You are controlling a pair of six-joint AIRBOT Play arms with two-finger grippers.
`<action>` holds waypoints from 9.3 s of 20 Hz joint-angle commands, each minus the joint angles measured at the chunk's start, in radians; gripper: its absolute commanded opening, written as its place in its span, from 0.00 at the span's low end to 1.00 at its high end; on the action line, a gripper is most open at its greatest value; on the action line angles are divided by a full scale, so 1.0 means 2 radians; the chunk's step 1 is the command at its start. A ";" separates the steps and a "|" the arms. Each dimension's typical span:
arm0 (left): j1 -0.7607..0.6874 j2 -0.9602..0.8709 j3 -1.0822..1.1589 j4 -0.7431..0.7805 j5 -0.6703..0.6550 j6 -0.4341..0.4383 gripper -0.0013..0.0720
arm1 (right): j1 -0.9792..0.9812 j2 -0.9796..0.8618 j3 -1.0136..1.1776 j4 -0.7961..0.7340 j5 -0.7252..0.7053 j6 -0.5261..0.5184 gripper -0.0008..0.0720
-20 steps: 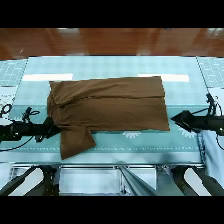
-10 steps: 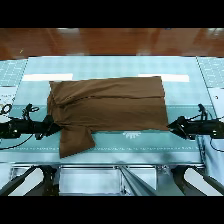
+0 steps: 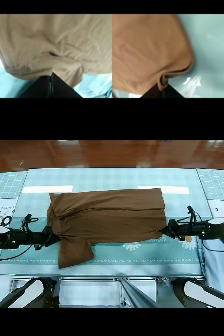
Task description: Fold the shirts.
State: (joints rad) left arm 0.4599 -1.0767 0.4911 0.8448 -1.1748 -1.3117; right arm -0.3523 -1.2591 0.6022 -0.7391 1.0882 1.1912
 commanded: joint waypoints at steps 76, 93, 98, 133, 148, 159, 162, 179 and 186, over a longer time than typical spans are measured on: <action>-0.498 -0.291 0.447 -0.021 0.142 -0.046 0.05 | 0.061 0.267 0.208 -0.079 0.081 0.102 0.05; -0.403 -0.264 0.528 -0.003 -0.087 -0.024 0.05 | 0.249 0.204 0.209 0.020 -0.056 0.096 0.05; -0.198 -0.050 0.340 -0.003 -0.076 0.035 0.05 | 0.366 0.007 0.295 0.098 -0.139 0.044 0.05; -0.127 0.092 0.172 -0.007 0.024 0.042 0.05 | 0.162 0.116 -0.034 -0.101 -0.154 0.242 0.59; -0.127 0.092 0.172 -0.007 0.024 0.042 0.05 | 0.333 -0.168 0.149 0.261 -0.146 0.028 0.31; -0.127 0.092 0.172 -0.007 0.024 0.042 0.05 | 0.321 -0.169 0.628 -0.133 0.059 0.222 0.05; -0.127 0.092 0.172 -0.007 0.024 0.042 0.05 | 0.265 -0.167 0.713 -0.154 0.121 0.236 0.05; -0.127 0.093 0.175 -0.007 0.016 0.043 0.05 | -0.212 -0.056 0.687 -0.153 0.376 0.252 0.04; -0.127 0.093 0.178 -0.007 0.015 0.043 0.05 | -0.317 0.060 0.529 -0.320 0.385 0.258 0.05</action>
State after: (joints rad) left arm 0.2058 -0.8906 0.8448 0.8295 -1.1446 -1.2270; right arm -0.8982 -1.2331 1.8042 -1.2163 1.8324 1.7142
